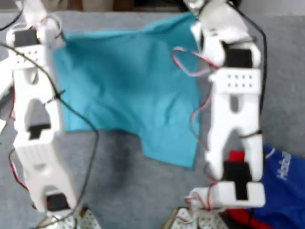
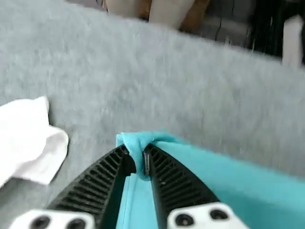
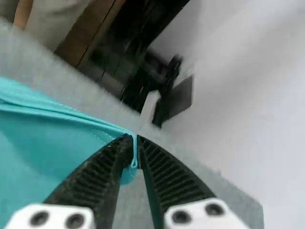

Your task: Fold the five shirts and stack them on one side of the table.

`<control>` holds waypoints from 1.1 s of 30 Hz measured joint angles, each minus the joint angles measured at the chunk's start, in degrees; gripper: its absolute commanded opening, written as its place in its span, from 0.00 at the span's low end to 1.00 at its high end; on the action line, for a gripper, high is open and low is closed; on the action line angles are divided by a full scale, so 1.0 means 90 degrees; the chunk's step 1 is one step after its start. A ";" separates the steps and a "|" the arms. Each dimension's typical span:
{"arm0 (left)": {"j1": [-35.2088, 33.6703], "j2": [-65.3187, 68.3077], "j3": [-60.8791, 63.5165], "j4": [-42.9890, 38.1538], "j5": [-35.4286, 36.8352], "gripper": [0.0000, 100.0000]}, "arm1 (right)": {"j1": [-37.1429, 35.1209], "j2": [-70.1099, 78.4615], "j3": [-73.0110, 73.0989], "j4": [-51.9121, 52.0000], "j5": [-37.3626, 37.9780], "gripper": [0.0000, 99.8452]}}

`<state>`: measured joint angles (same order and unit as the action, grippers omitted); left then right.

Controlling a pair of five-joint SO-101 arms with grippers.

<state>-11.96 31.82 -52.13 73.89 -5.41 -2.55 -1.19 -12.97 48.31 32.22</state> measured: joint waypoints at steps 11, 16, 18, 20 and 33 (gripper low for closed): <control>0.0459 0.0234 -0.0205 0.1895 -0.1358 0.02 | -0.0039 -0.0957 0.0000 0.1915 0.0772 0.00; 0.0137 0.0244 -0.0205 0.2452 -0.1592 0.02 | -0.0332 -0.1944 0.0606 0.2432 0.0928 0.00; 0.0020 0.0244 -0.0205 0.2696 -0.1739 0.02 | -0.0361 -0.2452 0.1182 0.2374 0.0928 0.00; 0.0010 0.0234 0.0000 0.2803 -0.1934 0.02 | -0.0361 -0.2969 0.1895 0.2129 0.0928 0.00; 0.0020 0.0234 0.4063 0.1368 -0.2286 0.02 | -0.0186 -0.5089 0.5636 0.1328 0.0928 0.00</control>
<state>-11.78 33.93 -15.56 86.20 -25.98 -4.22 -46.99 37.76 60.26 40.57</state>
